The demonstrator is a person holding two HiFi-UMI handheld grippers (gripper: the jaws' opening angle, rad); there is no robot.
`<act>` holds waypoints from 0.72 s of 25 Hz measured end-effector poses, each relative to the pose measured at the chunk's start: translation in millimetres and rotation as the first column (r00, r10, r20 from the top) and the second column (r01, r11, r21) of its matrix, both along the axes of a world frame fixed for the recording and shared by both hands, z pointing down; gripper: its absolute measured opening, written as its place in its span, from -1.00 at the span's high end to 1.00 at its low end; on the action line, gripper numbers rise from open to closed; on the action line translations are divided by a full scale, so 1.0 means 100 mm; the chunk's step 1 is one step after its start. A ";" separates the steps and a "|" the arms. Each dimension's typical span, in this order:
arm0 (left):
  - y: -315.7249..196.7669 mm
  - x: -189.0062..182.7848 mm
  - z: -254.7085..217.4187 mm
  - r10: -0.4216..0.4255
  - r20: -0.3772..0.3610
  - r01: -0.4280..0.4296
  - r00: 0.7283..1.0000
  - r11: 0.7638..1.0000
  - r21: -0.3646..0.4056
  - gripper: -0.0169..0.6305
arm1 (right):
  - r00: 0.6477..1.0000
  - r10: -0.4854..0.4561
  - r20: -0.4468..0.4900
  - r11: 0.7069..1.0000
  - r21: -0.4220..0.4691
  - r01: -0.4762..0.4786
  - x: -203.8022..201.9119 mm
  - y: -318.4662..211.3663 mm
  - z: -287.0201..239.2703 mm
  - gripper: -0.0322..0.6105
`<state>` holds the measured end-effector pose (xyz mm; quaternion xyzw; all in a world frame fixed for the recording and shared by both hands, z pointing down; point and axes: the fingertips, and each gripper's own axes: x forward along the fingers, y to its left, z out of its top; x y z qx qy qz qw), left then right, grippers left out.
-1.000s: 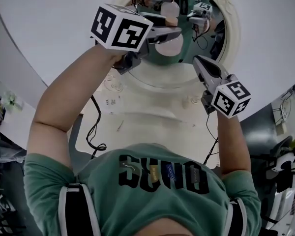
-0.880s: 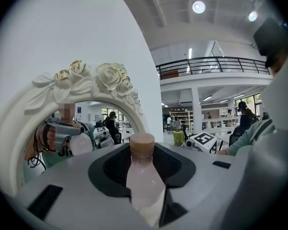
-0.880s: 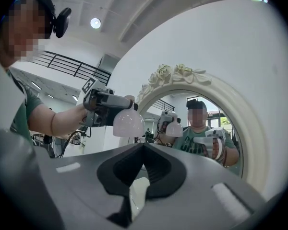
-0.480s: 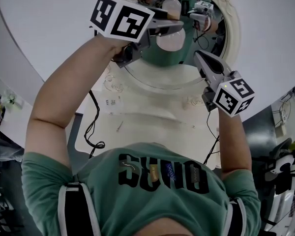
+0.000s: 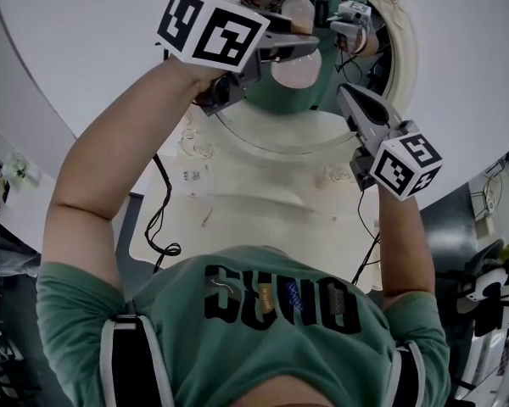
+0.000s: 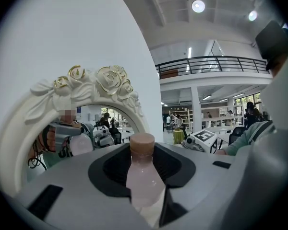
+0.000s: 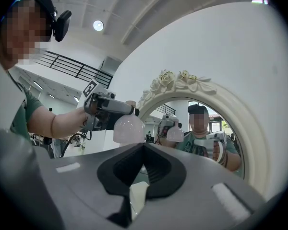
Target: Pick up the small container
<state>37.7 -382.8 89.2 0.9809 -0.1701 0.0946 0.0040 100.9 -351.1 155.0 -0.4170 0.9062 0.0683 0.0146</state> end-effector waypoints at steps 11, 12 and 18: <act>-0.02 -0.01 0.02 -0.005 0.005 0.005 1.000 1.000 -0.003 0.51 | 1.000 0.013 0.008 1.000 0.002 -0.013 0.05 -0.01 0.00 0.87; -0.02 -0.01 0.02 -0.005 0.004 0.005 1.000 1.000 -0.004 0.51 | 1.000 0.013 0.013 1.000 -0.001 -0.013 0.06 -0.01 0.00 0.87; -0.02 -0.01 0.03 -0.004 0.008 0.004 1.000 1.000 -0.007 0.51 | 0.999 0.032 0.007 0.999 0.020 -0.032 0.10 0.01 -0.03 0.88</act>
